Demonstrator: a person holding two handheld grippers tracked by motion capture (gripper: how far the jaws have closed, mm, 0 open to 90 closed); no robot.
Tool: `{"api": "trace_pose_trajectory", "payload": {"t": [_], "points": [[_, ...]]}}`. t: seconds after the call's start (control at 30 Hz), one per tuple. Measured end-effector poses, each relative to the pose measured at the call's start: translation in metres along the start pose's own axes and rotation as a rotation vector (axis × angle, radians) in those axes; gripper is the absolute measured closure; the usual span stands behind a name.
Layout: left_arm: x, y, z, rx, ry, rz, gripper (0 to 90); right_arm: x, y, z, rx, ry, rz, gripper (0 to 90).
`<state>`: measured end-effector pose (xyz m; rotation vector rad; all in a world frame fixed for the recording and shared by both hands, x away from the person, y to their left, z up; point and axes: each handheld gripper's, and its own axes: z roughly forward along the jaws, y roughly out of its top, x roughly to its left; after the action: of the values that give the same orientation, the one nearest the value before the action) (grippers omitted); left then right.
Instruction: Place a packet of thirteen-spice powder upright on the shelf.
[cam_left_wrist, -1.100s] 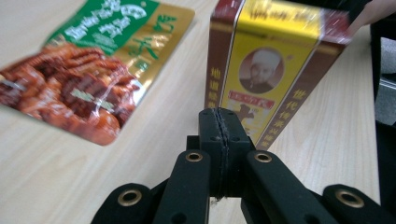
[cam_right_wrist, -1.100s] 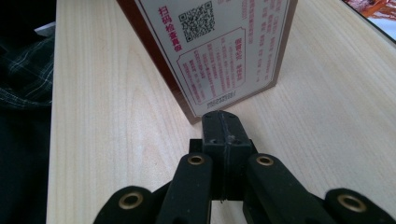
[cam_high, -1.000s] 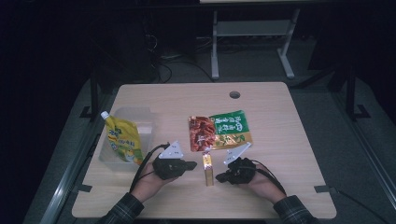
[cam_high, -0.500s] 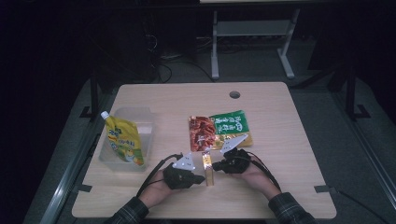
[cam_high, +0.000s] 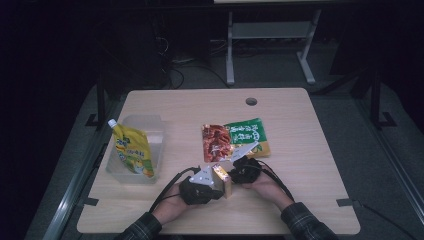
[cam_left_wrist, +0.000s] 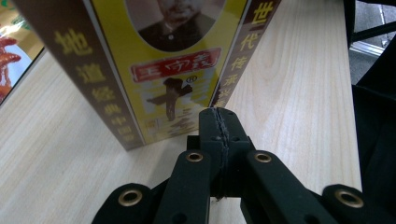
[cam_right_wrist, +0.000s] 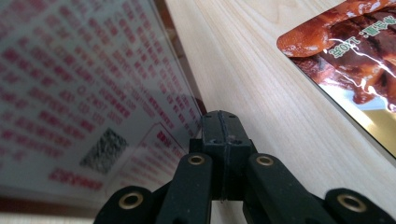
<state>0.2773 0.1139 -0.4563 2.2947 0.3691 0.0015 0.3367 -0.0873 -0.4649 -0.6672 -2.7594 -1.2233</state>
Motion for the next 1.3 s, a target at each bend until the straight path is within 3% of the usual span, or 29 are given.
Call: {"api": "trace_pose_trajectory", "payload": {"t": [0.2, 0.3, 0.5, 0.6, 0.67, 0.73, 0.93, 1.13, 1.3], "points": [[-0.001, 0.003, 0.002, -0.023, 0.007, -0.004, 89.7, 0.000, 0.004, 0.004, -0.010, 0.027, 0.015, 89.9], [0.000, 0.003, 0.002, -0.030, 0.014, -0.010, 89.7, -0.001, 0.006, 0.004, -0.007, 0.015, -0.001, 90.0], [0.001, 0.003, -0.004, -0.022, 0.013, 0.000, 89.6, -0.003, 0.005, -0.001, -0.016, -0.003, 0.013, 89.9], [0.000, 0.001, -0.010, -0.035, 0.003, -0.025, 86.7, -0.006, 0.003, -0.011, -0.021, -0.033, 0.041, 81.2], [0.000, 0.000, -0.014, -0.033, -0.002, -0.031, 85.5, -0.007, 0.002, -0.013, -0.027, -0.044, 0.033, 78.0], [0.002, -0.002, -0.020, -0.029, 0.004, -0.030, 79.7, -0.007, -0.003, -0.024, -0.034, -0.063, 0.071, 68.1], [0.005, -0.013, -0.043, -0.025, 0.032, -0.069, 65.8, 0.000, -0.019, -0.049, -0.019, -0.137, 0.104, 52.7], [0.000, -0.027, -0.055, 0.001, 0.045, -0.092, 48.2, 0.010, -0.031, -0.073, -0.064, -0.191, 0.151, 46.4], [-0.004, -0.042, -0.067, 0.026, 0.051, -0.114, 40.9, 0.022, -0.036, -0.085, -0.099, -0.229, 0.148, 44.1]]}}
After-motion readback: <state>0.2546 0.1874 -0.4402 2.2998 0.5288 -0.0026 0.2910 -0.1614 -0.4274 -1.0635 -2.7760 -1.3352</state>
